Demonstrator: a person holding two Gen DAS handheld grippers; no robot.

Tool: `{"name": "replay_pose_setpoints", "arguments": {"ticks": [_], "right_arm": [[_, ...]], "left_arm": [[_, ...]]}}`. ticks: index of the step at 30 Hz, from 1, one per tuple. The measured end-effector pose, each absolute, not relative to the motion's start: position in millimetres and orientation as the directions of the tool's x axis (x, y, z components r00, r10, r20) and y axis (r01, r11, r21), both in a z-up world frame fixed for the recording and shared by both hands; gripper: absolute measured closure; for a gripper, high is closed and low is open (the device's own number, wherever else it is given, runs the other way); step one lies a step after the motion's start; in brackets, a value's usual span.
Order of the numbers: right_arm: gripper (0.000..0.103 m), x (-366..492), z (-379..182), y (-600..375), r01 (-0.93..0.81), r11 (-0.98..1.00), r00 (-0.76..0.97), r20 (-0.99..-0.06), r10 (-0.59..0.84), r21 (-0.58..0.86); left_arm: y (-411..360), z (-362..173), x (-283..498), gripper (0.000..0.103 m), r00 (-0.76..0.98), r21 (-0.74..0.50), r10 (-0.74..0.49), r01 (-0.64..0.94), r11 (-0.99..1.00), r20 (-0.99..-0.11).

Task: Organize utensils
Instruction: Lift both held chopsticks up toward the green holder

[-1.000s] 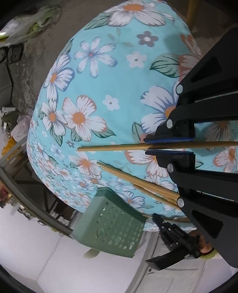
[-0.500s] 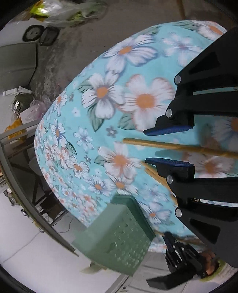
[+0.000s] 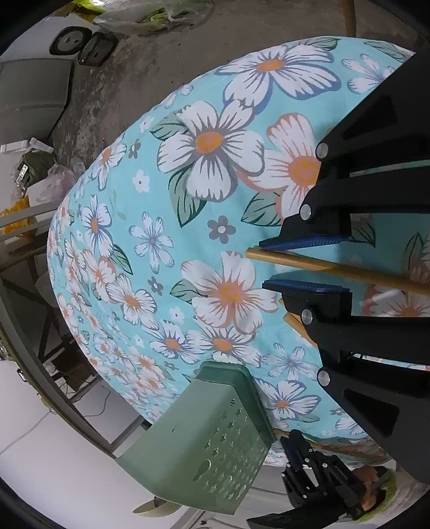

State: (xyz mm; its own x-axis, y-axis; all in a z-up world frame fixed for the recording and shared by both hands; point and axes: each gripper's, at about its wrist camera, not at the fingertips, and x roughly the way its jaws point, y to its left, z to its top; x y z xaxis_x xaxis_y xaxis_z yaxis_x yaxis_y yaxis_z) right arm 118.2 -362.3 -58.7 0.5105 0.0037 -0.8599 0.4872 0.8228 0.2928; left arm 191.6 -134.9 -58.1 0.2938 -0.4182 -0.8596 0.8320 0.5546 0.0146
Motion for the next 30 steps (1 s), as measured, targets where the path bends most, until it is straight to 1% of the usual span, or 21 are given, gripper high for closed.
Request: {"name": "replay_pose_setpoints", "arguments": {"ticks": [3, 7, 8, 9, 11, 12, 15, 16, 22, 30], "right_arm": [[0.085, 122.4, -59.0, -362.9, 0.482, 0.828, 0.502, -0.865, 0.006, 0.285], [0.085, 126.9, -60.7, -362.2, 0.478, 0.835, 0.496, -0.868, 0.001, 0.274], [0.090, 127.3, -60.8, -361.1, 0.475, 0.838, 0.498, -0.867, -0.005, 0.268], [0.092, 127.4, -61.2, -361.1, 0.473, 0.839, 0.500, -0.866, -0.007, 0.267], [0.093, 125.0, -62.2, -362.8, 0.477, 0.830, 0.515, -0.857, 0.002, 0.289], [0.094, 124.0, -62.1, -363.7, 0.479, 0.826, 0.522, -0.853, 0.006, 0.298], [0.096, 120.1, -58.8, -365.4, 0.482, 0.808, 0.553, -0.833, 0.020, 0.339], [0.096, 118.8, -56.3, -365.1, 0.482, 0.805, 0.562, -0.827, 0.017, 0.345], [0.096, 105.3, -25.2, -361.8, 0.461, 0.796, 0.651, -0.759, -0.003, 0.393], [0.096, 85.7, 34.1, -351.8, 0.403, 0.821, 0.759, -0.649, -0.054, 0.403]], "left_arm": [[-143.8, -57.9, 191.8, 0.080, 0.299, 0.031, -0.407, 0.835, 0.549, -0.863], [-154.9, -61.1, 193.1, 0.079, 0.308, 0.051, -0.390, 0.836, 0.547, -0.868], [-157.5, -61.8, 193.7, 0.079, 0.309, 0.054, -0.387, 0.836, 0.547, -0.868], [-160.4, -62.7, 193.6, 0.079, 0.309, 0.056, -0.384, 0.836, 0.547, -0.870], [-164.4, -63.7, 192.7, 0.080, 0.319, 0.069, -0.378, 0.835, 0.546, -0.869], [-165.7, -63.8, 191.3, 0.081, 0.325, 0.077, -0.376, 0.835, 0.545, -0.867], [-169.7, -63.2, 187.2, 0.094, 0.335, 0.082, -0.382, 0.834, 0.546, -0.861], [-171.5, -63.7, 184.8, 0.097, 0.341, 0.086, -0.383, 0.832, 0.548, -0.859], [-168.6, -49.1, 176.9, 0.097, 0.361, 0.086, -0.407, 0.827, 0.555, -0.839], [-151.8, 13.6, 157.3, 0.097, 0.399, 0.052, -0.513, 0.825, 0.563, -0.760]]}}
